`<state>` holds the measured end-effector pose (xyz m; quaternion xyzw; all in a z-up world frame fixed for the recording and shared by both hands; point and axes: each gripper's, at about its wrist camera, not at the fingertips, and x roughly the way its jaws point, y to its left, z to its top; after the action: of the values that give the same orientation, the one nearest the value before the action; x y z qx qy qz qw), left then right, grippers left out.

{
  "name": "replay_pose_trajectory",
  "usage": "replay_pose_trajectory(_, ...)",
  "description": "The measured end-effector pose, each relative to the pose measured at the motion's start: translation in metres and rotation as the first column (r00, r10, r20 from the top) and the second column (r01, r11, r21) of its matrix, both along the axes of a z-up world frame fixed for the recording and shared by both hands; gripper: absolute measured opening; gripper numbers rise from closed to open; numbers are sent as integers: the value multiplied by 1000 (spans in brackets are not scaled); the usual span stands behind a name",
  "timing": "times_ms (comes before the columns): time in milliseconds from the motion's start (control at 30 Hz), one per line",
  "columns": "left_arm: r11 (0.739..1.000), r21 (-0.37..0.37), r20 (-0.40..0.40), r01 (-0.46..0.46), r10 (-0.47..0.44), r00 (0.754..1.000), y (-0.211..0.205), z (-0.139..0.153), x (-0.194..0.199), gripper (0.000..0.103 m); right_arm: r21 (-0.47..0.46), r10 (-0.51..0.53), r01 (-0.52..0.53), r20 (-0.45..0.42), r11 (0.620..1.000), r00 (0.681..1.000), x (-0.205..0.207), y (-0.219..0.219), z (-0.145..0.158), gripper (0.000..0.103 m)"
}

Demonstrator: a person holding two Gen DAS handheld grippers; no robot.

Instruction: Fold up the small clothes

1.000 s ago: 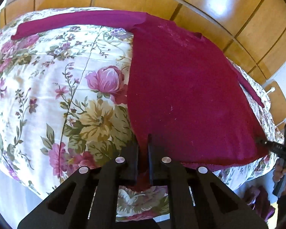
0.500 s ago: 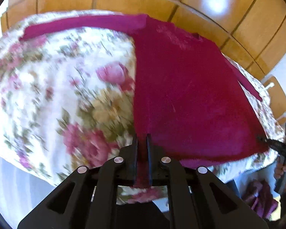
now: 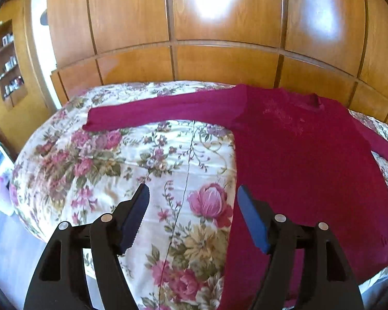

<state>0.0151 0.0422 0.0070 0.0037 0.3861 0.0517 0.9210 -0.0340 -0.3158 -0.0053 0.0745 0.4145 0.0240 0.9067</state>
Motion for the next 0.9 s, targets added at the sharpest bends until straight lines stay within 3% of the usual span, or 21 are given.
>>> replay_pose_trajectory(100,1000,19,20,11,-11,1000,-7,3,0,72,37,45,-44,-25,998,999,13,27,-16,98)
replay_pose_trajectory(167,999,38,48,18,-20,999,-12,7,-1,81,83,56,-51,-57,995,997,22,44,-32,99)
replay_pose_trajectory(333,997,43,77,56,-59,995,-24,13,6,81,124,60,-37,-189,992,980,29,71,-76,101)
replay_pose_trajectory(433,995,48,88,86,-90,992,-35,16,11,81,70,68,-59,-130,996,989,22,76,-84,101)
replay_pose_trajectory(500,992,50,94,119,-124,988,-45,16,16,81,46,75,-69,-135,997,988,19,75,-87,101)
replay_pose_trajectory(733,976,74,110,204,-211,971,-74,17,22,81,118,64,-44,-167,992,984,28,65,-86,101)
replay_pose_trajectory(900,968,95,105,230,-240,965,-86,14,24,81,91,64,-52,-131,994,989,25,71,-86,101)
